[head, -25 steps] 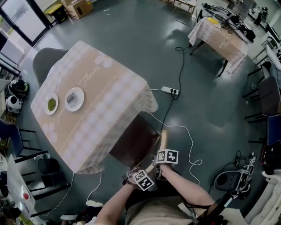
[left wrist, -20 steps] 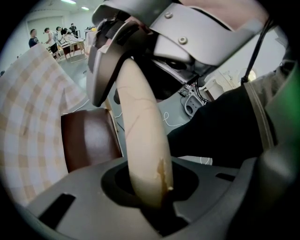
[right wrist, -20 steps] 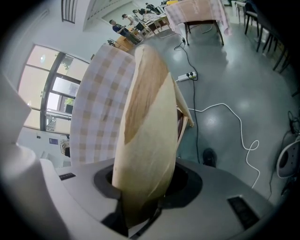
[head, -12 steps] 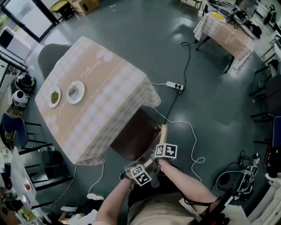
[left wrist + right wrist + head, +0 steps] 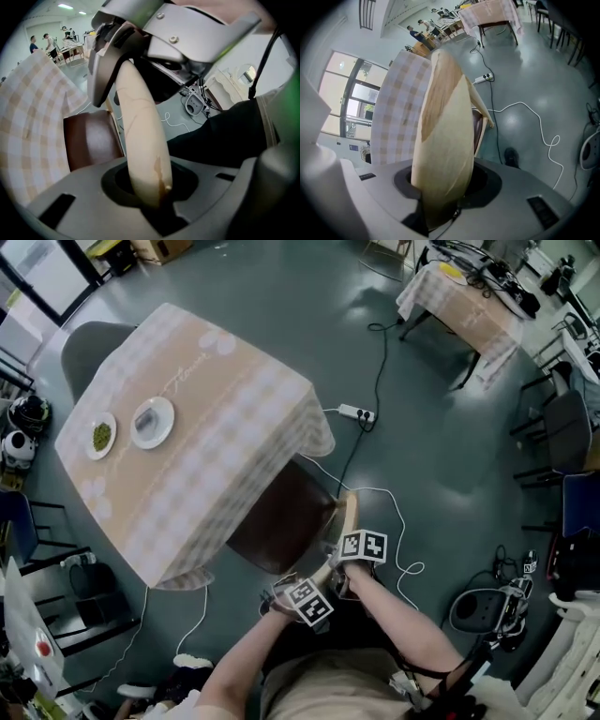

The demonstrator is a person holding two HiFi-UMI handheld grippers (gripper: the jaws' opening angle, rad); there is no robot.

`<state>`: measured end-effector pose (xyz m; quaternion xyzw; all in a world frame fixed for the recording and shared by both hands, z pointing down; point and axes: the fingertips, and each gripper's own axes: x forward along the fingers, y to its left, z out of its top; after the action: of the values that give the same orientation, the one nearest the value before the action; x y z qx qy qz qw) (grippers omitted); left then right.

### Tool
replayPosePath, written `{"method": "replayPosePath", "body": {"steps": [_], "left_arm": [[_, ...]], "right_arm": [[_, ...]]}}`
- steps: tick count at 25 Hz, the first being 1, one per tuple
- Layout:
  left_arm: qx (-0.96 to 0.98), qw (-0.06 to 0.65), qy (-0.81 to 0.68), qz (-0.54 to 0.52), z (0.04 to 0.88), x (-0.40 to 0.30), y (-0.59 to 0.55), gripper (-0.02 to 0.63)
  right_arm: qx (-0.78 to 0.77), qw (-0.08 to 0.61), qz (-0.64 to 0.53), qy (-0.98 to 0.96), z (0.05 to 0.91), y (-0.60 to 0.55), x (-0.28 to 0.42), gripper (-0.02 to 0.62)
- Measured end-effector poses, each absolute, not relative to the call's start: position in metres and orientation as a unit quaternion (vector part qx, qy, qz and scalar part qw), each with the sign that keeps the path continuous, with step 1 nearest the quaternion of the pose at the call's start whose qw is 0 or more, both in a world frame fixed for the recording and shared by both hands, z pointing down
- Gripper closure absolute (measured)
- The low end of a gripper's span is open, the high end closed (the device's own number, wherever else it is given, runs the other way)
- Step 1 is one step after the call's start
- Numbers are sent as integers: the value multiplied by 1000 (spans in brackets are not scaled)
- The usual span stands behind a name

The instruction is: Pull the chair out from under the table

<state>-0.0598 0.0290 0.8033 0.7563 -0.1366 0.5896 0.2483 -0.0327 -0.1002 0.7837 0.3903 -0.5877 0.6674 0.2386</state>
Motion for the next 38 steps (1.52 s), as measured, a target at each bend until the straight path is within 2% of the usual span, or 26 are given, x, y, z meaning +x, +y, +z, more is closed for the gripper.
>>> {"method": "replayPosePath", "body": {"steps": [19,38], "left_arm": [[769,191,-116,600,792,-90,48,520],[769,179,-149,594,783,-67,35,522]], "right_arm": [[413,248,674,-560,774,-69,-49,419],[401,272,667,-566,766,-82,-32,416]]}}
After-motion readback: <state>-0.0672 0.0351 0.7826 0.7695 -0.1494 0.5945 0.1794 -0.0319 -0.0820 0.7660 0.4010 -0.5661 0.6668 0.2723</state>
